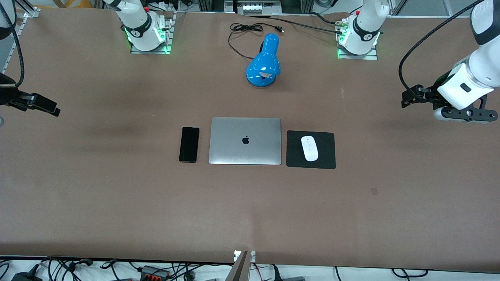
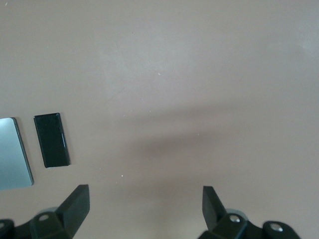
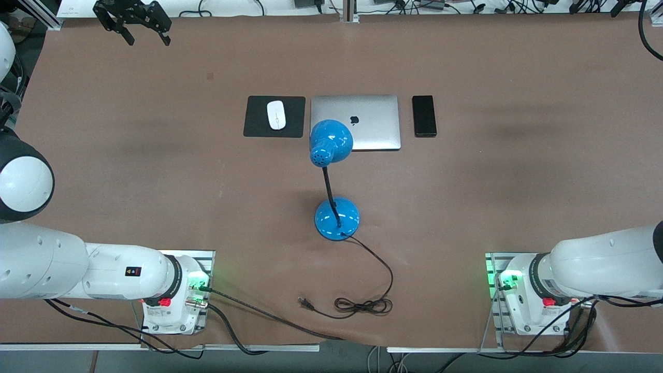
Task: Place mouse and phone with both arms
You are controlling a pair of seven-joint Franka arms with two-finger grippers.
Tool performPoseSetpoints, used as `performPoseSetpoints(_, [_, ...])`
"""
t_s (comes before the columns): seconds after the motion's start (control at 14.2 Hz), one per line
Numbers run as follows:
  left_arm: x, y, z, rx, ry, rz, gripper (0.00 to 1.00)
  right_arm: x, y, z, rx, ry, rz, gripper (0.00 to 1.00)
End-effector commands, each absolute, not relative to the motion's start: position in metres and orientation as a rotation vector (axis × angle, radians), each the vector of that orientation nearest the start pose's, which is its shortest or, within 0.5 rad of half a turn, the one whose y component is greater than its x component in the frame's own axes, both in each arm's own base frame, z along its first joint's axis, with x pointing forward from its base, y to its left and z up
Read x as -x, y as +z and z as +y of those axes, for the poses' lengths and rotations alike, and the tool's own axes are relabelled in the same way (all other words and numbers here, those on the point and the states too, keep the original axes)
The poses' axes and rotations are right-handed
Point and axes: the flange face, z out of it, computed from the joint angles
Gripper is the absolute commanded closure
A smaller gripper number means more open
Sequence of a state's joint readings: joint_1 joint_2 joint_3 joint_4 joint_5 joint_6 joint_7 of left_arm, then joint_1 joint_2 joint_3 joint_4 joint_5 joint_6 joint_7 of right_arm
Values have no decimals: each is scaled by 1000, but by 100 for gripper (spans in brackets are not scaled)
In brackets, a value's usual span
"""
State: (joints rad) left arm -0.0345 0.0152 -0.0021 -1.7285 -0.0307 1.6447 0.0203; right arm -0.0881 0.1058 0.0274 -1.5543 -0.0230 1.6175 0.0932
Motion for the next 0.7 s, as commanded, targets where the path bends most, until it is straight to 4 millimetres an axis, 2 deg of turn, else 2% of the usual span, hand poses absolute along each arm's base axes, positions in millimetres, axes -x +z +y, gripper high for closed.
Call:
performPoseSetpoints(0.0, [-554,555,-25,3148,131,123,0,-582,588,-38,3167,68,209,0])
performPoseSetpoints(0.35, [-554,556,-26,3145,131,129,0,-575,603,-38,3166,43,213,0])
performPoseSetpoints(0.63, [-554,556,-25,3145,131,124,0,-576,603,-36,3162,43,196,0])
